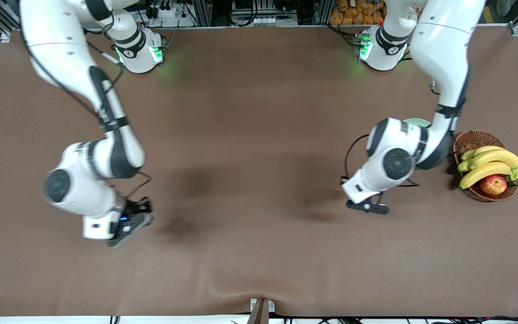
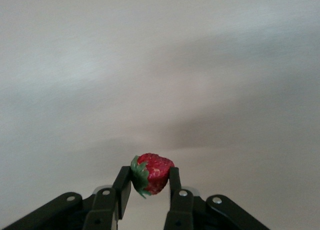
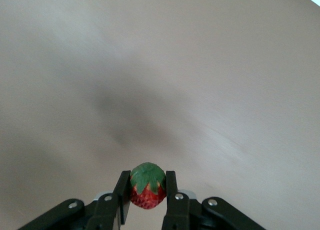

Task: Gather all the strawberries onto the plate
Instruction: 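Drop the strawberry on the plate with the left gripper while the right gripper stages another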

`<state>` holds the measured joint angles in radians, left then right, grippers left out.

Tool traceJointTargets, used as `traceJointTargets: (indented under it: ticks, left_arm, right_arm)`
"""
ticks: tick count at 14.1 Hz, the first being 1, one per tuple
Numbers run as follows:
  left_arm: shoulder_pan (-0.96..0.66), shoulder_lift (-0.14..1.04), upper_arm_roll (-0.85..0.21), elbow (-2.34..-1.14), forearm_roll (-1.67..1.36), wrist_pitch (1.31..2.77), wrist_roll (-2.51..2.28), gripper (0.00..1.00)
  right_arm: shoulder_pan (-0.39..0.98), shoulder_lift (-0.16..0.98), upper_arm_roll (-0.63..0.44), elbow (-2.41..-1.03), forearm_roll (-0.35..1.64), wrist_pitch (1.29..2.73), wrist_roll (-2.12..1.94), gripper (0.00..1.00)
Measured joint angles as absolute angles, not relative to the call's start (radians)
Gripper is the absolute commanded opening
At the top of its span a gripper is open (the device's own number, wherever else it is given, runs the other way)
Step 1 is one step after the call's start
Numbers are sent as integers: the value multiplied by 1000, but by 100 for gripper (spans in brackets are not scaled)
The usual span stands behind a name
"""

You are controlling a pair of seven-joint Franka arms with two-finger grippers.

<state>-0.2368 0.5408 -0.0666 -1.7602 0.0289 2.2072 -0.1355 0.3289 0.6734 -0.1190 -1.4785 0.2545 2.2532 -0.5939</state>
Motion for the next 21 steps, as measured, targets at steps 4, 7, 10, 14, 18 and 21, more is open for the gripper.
traceJointTargets:
  ticks: [4, 7, 10, 14, 18, 21]
  left_arm:
    - [-130, 454, -66, -1865, 37, 2206, -73, 12]
    - [-35, 395, -66, -1940, 84, 2205, -14, 15]
    - [53, 357, -67, -2000, 107, 2205, 63, 19]
    - [168, 343, -68, -2067, 109, 2204, 178, 23]
    - [215, 327, -70, -2159, 109, 2204, 194, 34]
    - [224, 289, -70, -2198, 109, 2193, 194, 89]
  right_arm:
    - [501, 698, -119, -1479, 254, 2354, -290, 0]
    - [595, 730, -119, -1477, 254, 2430, -107, 0]
    - [672, 770, -119, -1474, 254, 2524, 41, 0]
    - [759, 839, -120, -1439, 254, 2584, 221, 0]
    - [825, 886, -120, -1397, 254, 2587, 356, 16]
    - [856, 896, -120, -1395, 254, 2587, 422, 100]
